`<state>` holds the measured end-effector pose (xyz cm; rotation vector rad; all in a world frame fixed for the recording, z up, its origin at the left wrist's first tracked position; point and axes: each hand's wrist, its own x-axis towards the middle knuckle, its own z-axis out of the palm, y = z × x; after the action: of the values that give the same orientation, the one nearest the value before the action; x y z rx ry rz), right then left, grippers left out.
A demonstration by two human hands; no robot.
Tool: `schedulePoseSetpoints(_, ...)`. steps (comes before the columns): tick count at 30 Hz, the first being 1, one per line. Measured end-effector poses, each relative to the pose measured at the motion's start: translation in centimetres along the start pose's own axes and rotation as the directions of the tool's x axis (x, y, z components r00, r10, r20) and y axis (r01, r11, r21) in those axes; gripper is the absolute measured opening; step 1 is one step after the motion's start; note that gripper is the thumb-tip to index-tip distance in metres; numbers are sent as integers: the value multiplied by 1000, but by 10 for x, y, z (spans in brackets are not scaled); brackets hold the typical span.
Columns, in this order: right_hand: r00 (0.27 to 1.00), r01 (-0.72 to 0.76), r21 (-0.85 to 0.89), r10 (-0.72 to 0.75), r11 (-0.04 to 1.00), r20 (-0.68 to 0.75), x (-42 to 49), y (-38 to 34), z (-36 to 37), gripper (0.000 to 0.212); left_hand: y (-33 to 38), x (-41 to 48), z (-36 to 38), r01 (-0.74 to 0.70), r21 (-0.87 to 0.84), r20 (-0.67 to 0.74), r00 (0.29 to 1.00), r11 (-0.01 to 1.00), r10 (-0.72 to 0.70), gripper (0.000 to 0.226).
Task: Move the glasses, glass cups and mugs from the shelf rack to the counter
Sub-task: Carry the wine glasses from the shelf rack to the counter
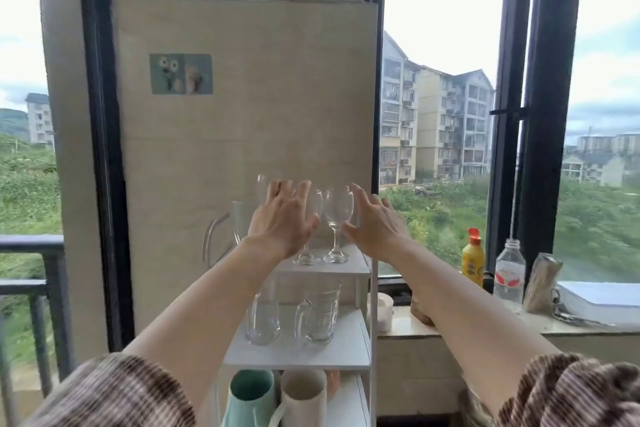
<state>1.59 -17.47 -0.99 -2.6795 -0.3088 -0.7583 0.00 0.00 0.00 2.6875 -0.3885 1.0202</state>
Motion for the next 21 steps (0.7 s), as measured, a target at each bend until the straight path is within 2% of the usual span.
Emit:
schedulePoseSetpoints(2,1000,13,29,-13,999,-6,15,1,5,75,-4,11,7,17,69,1,1000,997,-17,59)
schedulePoseSetpoints(4,1000,25,46,-25,999,-7,26,2,9,60,-6,19,16,19,141,0,1000,990,-20,57)
schedulePoseSetpoints(8,992,85,206,-63,975,-112,34,7,20,32,-7,23,28,9,90,-73,997,996,-2,41)
schedulePoseSetpoints(11,983,119,295,-71,948,-168,31,10,22,24,-7,20,30,-19,-24,-139,990,1000,16,27)
schedulePoseSetpoints(15,975,149,379,-73,913,-208,21,9,16,26,-7,8,27,-96,-156,-183,981,983,66,25)
schedulePoseSetpoints(21,933,199,549,16,812,-361,-3,1,-11,24,-1,-2,2,-163,-472,-292,956,866,21,20)
